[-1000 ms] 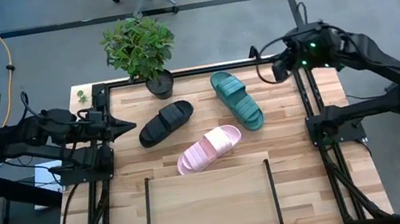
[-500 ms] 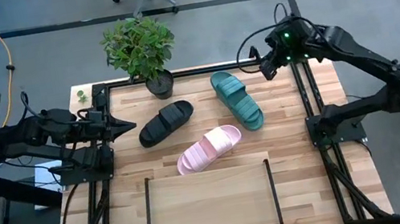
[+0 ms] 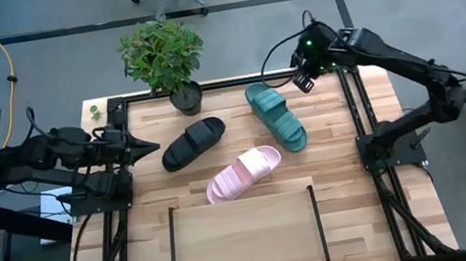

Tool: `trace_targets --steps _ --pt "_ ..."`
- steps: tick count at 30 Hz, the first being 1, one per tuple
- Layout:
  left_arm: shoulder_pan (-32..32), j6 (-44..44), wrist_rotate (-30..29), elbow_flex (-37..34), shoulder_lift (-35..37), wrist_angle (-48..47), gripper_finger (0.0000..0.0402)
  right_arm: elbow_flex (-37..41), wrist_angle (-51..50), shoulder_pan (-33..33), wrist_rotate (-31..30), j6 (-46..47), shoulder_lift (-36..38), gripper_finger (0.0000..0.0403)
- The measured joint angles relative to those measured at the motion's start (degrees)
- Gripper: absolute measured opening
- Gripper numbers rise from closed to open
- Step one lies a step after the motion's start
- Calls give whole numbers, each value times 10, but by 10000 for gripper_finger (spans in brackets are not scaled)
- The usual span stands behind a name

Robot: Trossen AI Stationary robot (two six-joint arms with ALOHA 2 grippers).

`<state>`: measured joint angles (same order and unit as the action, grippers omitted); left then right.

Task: Pick and place slides into the shelf
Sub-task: Put the green pair of slides on the shelf

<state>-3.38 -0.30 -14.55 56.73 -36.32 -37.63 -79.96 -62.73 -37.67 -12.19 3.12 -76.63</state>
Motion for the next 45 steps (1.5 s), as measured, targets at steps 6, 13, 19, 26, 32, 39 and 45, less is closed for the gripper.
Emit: trace_targets --steps 6,13,19,26,32,39,45 --pt "0 0 0 0 -8 -2 1 18 19 3 63 14 -24 0" --pt "0 0 0 0 -18 -5 1 111 139 3 231 116 -2 0" --pt "0 0 2 0 -18 -14 1 219 294 3 302 249 56 0" --pt "0 0 8 0 -18 -16 1 359 478 17 306 446 155 0" --pt "0 0 11 0 -18 -17 1 456 624 65 200 615 234 0" --pt "0 0 10 0 -18 -20 1 504 683 120 110 752 246 5" --pt "0 0 10 0 -18 -20 1 508 683 154 63 806 231 31"
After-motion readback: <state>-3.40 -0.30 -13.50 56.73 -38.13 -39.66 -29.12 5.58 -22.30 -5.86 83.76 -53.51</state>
